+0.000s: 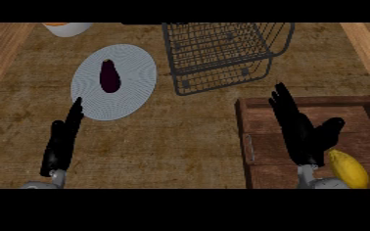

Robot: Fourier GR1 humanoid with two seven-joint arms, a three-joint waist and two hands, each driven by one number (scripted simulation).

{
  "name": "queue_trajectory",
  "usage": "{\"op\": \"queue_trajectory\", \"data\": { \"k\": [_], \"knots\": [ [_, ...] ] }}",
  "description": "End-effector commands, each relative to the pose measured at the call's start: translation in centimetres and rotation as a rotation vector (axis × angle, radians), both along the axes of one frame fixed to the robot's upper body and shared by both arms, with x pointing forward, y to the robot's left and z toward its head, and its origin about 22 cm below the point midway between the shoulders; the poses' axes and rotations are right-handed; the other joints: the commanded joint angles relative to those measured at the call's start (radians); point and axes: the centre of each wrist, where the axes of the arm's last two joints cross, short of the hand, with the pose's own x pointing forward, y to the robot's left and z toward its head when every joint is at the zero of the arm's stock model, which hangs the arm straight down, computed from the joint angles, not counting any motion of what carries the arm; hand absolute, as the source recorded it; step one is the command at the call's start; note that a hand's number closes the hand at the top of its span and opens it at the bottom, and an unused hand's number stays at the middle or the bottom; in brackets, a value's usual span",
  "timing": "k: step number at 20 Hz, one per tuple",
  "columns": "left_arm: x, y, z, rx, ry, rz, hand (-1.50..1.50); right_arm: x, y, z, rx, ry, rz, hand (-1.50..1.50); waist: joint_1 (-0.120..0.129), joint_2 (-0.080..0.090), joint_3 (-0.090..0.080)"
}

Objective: Pick the lemon from the tray and place it in the tiered basket

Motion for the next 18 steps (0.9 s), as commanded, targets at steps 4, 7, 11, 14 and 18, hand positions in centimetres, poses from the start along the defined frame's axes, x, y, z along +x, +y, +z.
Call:
{"op": "queue_trajectory", "data": {
  "k": [4, 7, 11, 14, 18],
  "knots": [
    [2.1, -4.3, 2.2, -0.121, -0.17, -0.241, 0.0, 1.6, -2.9, 2.1, -0.084, -0.088, 0.086, -1.5, -0.009, -0.021, -0.007],
    [2.2, -5.7, 2.3, -0.214, -0.193, -0.344, 0.0, 1.6, -6.8, 3.1, -0.558, -0.142, 0.048, -1.5, -0.023, -0.021, -0.018],
    [3.7, -5.7, 2.7, -0.244, -0.233, -0.397, 0.0, 2.0, -6.0, 0.6, -0.081, -0.23, 0.058, -1.5, -0.006, -0.02, -0.006],
    [3.0, -5.0, 1.0, -0.237, -0.215, -0.396, 0.0, 1.2, -6.3, 3.0, -0.239, -0.341, 0.093, -1.5, -0.01, -0.021, -0.007],
    [3.0, -4.6, 2.2, -0.258, -0.221, -0.39, 0.0, -1.8, -8.2, 7.1, -0.465, -0.326, 0.133, -1.5, -0.022, -0.028, -0.008]
  ]
}}
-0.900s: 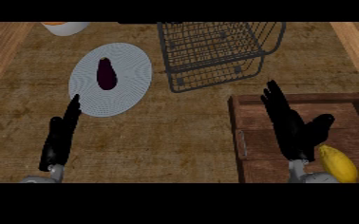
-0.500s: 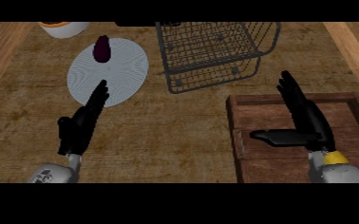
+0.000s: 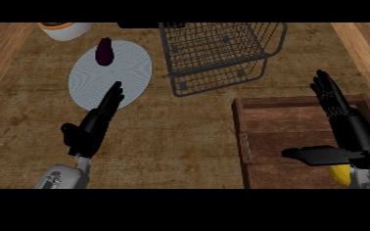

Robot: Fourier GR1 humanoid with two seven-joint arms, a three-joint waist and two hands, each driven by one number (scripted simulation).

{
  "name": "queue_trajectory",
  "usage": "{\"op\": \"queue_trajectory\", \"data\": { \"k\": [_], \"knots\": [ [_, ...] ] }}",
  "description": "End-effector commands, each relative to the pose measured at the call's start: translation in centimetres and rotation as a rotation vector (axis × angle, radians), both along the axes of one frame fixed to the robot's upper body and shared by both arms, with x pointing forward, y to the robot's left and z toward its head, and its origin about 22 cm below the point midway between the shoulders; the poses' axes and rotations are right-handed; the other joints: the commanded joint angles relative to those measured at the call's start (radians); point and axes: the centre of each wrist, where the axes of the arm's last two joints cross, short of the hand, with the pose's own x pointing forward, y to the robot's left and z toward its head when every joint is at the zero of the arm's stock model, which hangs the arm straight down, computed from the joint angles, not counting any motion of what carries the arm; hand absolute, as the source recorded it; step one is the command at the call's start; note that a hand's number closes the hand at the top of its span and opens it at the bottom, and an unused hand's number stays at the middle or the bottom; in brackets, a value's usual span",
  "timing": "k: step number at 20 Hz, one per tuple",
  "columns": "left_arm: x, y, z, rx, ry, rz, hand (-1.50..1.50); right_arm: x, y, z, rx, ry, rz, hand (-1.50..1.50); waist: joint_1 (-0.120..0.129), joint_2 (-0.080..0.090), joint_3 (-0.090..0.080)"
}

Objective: Pick the lemon from the tray and place it in the tiered basket

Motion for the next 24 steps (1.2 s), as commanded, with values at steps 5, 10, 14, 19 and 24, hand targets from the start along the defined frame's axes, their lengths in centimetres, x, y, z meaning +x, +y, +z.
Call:
{"op": "queue_trajectory", "data": {
  "k": [5, 10, 14, 19, 24],
  "knots": [
    [-0.4, 1.3, -0.6, -0.001, 0.005, 0.028, 0.0, -1.6, -4.9, 8.8, -0.688, 0.128, 0.006, -1.5, -0.017, -0.007, -0.007],
    [-0.4, 1.1, 0.0, -0.001, -0.005, 0.003, 0.0, -2.5, -4.4, 13.3, -1.1, 0.324, 0.093, -1.5, -0.015, -0.009, -0.008],
    [0.9, 1.1, 0.8, -0.008, -0.011, 0.013, 0.0, -4.8, -1.4, 15.0, -1.2, 0.411, 0.183, -1.5, -0.028, -0.007, -0.003],
    [-0.7, -1.1, -1.1, -0.017, -0.003, -0.005, 0.0, -7.0, 0.9, 16.3, -1.195, 0.478, 0.157, -1.5, -0.005, -0.002, 0.0],
    [-1.7, 0.9, -1.9, -0.018, 0.012, -0.021, 0.0, -8.0, 1.2, 14.8, -1.176, 0.49, 0.066, -1.5, 0.001, -0.001, 0.001]
  ]
}}
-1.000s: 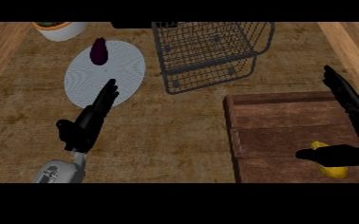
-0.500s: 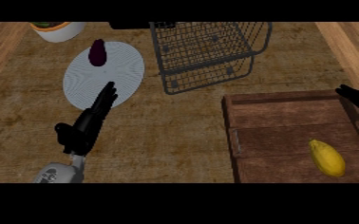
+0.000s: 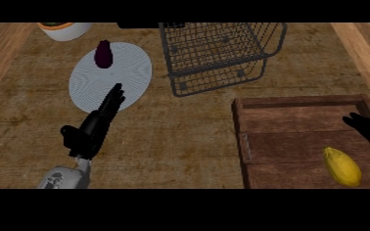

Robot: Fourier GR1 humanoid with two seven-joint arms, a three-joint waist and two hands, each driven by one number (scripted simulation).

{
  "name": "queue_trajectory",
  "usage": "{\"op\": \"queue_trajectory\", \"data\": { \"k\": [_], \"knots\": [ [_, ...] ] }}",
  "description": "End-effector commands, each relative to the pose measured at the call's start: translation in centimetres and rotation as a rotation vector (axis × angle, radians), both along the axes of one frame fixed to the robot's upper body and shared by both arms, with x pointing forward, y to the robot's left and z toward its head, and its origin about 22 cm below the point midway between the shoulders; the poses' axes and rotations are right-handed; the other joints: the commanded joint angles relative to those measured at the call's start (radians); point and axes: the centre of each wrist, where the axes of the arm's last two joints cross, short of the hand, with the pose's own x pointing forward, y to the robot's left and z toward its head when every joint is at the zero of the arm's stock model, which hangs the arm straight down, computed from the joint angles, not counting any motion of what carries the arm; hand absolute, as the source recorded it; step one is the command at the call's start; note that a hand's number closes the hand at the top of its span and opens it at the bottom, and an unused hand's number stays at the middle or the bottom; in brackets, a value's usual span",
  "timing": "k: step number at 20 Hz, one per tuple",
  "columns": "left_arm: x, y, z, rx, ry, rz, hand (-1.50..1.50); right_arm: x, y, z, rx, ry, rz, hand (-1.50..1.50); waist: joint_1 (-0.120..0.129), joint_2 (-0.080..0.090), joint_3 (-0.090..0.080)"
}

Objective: Pick the lemon from the tray and place it in the tiered basket

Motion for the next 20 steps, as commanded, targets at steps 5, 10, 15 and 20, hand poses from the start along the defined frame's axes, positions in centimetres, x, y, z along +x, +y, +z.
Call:
{"op": "queue_trajectory", "data": {
  "k": [5, 10, 15, 20],
  "knots": [
    [0.8, -0.1, 1.0, 0.0, -0.003, -0.003, 0.0, 0.1, 1.3, -2.9, -0.127, -0.072, -0.125, -1.5, 0.021, 0.004, 0.001],
    [1.2, -0.8, 1.5, -0.009, -0.007, -0.011, 0.0, 0.9, -1.4, -7.0, -0.155, 0.028, -0.187, -1.5, 0.012, 0.004, 0.002],
    [0.1, -0.7, 1.0, 0.001, -0.002, -0.025, 0.0, 1.7, -1.6, -7.5, -0.084, 0.04, -0.174, -1.5, 0.014, 0.003, 0.002],
    [0.4, 0.7, 0.0, 0.008, -0.025, 0.002, 0.0, 0.4, -1.5, -9.9, -0.126, 0.026, -0.204, -1.5, 0.009, 0.003, 0.001]
  ]
}}
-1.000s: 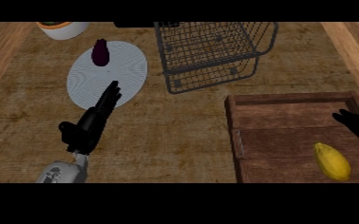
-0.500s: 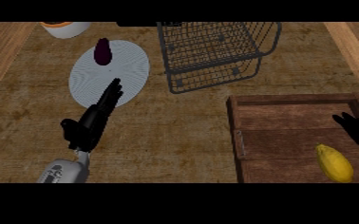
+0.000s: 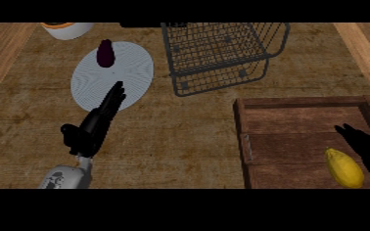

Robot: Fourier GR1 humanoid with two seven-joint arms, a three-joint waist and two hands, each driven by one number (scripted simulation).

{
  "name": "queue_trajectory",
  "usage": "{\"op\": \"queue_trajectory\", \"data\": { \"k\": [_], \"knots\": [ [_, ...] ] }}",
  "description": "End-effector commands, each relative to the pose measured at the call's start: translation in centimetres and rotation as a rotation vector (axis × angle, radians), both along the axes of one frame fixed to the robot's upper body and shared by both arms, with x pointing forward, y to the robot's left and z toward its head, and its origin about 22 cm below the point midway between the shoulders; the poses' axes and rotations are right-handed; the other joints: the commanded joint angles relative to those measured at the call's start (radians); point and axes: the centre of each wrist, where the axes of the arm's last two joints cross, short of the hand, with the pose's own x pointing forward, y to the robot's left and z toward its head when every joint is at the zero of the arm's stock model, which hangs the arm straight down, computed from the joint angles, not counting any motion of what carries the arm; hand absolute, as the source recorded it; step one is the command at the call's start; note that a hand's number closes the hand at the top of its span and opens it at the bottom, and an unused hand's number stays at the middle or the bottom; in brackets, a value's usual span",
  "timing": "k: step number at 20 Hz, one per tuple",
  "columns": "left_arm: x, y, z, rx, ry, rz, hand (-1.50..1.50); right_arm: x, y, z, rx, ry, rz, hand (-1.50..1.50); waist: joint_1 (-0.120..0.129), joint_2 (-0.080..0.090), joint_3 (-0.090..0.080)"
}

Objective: Pick the lemon from the tray and place it in the tiered basket

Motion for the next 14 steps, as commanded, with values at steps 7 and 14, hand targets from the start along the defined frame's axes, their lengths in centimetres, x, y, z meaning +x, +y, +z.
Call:
{"op": "queue_trajectory", "data": {
  "k": [7, 14],
  "knots": [
    [-0.5, 2.1, 0.0, 0.006, 0.007, 0.029, 0.0, 0.5, -2.8, -3.7, 0.006, 0.034, -0.066, -1.5, 0.0, 0.0, 0.0],
    [0.3, 0.5, 0.3, -0.005, -0.005, -0.002, 0.0, 1.0, -4.3, -6.2, -0.006, 0.066, -0.056, -1.5, 0.001, 0.0, 0.0]
  ]
}}
